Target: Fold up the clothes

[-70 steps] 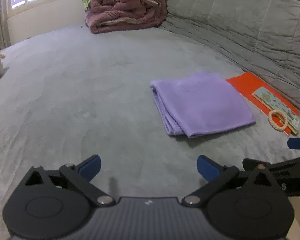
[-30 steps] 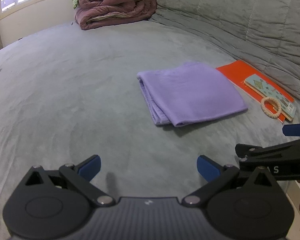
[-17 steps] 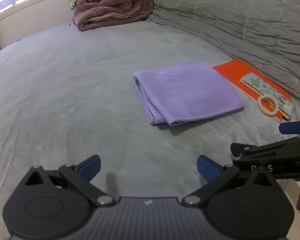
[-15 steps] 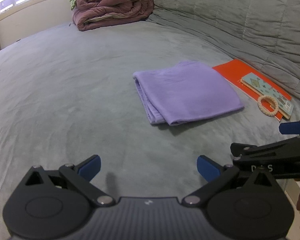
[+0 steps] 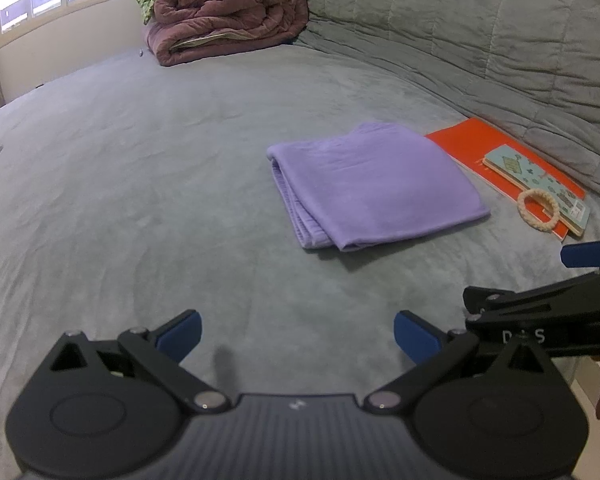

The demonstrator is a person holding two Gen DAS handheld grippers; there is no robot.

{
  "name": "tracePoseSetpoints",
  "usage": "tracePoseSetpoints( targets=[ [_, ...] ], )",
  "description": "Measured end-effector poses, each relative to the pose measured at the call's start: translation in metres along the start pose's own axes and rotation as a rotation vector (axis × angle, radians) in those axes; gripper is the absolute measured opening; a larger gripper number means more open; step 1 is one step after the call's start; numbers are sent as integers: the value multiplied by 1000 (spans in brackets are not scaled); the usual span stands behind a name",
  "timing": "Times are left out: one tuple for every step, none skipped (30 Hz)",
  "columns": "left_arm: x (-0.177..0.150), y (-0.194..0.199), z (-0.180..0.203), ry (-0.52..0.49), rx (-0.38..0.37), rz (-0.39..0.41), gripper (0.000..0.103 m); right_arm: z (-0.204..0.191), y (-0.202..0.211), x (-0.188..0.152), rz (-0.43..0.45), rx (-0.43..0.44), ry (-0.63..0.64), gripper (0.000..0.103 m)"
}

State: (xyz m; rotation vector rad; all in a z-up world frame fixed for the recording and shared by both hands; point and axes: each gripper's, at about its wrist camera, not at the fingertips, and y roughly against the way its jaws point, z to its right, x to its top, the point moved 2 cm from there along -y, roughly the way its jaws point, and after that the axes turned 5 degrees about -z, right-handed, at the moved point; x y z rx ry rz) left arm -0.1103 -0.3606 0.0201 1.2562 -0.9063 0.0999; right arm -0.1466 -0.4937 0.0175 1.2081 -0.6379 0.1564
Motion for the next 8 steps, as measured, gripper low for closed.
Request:
tracePoseSetpoints(
  targets=[
    [0, 0, 0, -2, 0, 1, 102, 0, 0, 0, 0, -1, 0, 103],
    [0, 0, 0, -3, 1, 1, 102, 0, 0, 0, -1, -1, 0, 103],
    [0, 0, 0, -3, 1, 1, 102, 0, 0, 0, -1, -2, 0, 103],
    [0, 0, 0, -2, 1, 1, 102, 0, -1, 0, -1, -2, 0, 103],
    [0, 0, 0, -1, 1, 0, 102, 0, -1, 0, -2, -2, 0, 103],
    [0, 0, -1, -1, 1, -1, 102, 0, -1, 0, -2, -2, 0, 103],
    [0, 0, -1, 0, 1, -1, 102, 0, -1, 0, -2, -2, 1, 103],
    [0, 0, -1, 0, 2, -1, 102, 0, -1, 0, -2, -3, 1, 103]
  ],
)
